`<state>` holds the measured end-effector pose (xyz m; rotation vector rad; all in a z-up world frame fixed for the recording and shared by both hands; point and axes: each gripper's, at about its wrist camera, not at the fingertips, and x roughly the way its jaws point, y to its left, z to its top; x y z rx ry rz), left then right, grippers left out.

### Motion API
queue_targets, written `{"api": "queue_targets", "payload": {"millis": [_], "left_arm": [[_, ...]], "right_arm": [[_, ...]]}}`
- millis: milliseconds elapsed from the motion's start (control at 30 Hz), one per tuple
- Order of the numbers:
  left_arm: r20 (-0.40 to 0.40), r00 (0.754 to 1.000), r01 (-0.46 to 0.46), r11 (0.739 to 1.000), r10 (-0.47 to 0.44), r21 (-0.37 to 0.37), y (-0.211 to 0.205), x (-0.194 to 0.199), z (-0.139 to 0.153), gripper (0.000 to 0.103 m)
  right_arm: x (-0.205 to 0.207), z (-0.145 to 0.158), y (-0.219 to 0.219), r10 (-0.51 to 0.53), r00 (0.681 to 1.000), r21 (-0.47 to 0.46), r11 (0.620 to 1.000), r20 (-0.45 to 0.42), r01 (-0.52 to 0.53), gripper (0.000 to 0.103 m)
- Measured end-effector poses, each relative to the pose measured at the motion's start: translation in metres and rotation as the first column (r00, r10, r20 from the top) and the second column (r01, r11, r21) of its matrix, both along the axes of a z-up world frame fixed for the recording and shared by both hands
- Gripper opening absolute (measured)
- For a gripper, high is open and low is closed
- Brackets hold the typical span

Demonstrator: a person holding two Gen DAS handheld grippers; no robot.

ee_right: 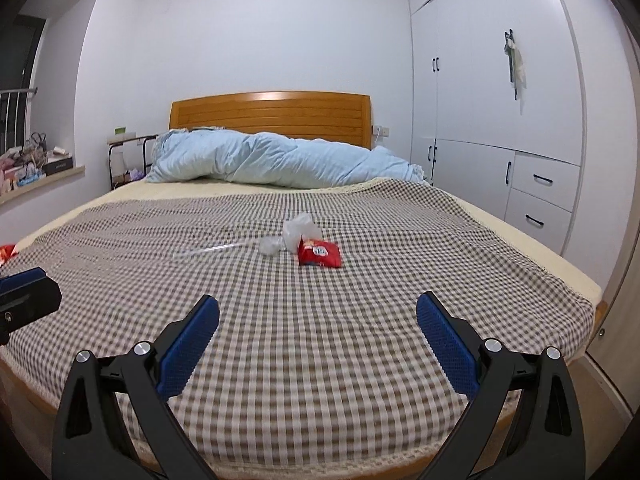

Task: Collect trash
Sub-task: 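Move both open tools toward the small red packet and clear bag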

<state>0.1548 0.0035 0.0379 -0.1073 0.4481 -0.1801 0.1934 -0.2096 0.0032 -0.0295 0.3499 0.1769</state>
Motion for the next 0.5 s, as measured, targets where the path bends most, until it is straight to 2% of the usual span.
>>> {"api": "queue_targets", "payload": {"millis": [200,500], "left_arm": [[0.006,1.000,-0.005,0.999,0.006,-0.035,0.002,0.012,0.003,0.095],[0.042,0.999,-0.026,0.997,0.029,-0.079,0.006,0.036,0.015,0.095]], "right_arm": [[0.016,0.003,0.007,0.016,1.000,0.015,1.000,-0.003,-0.016,0.095],[0.041,0.010,0.012,-0.013,1.000,0.006,1.000,0.019,0.013,0.095]]}}
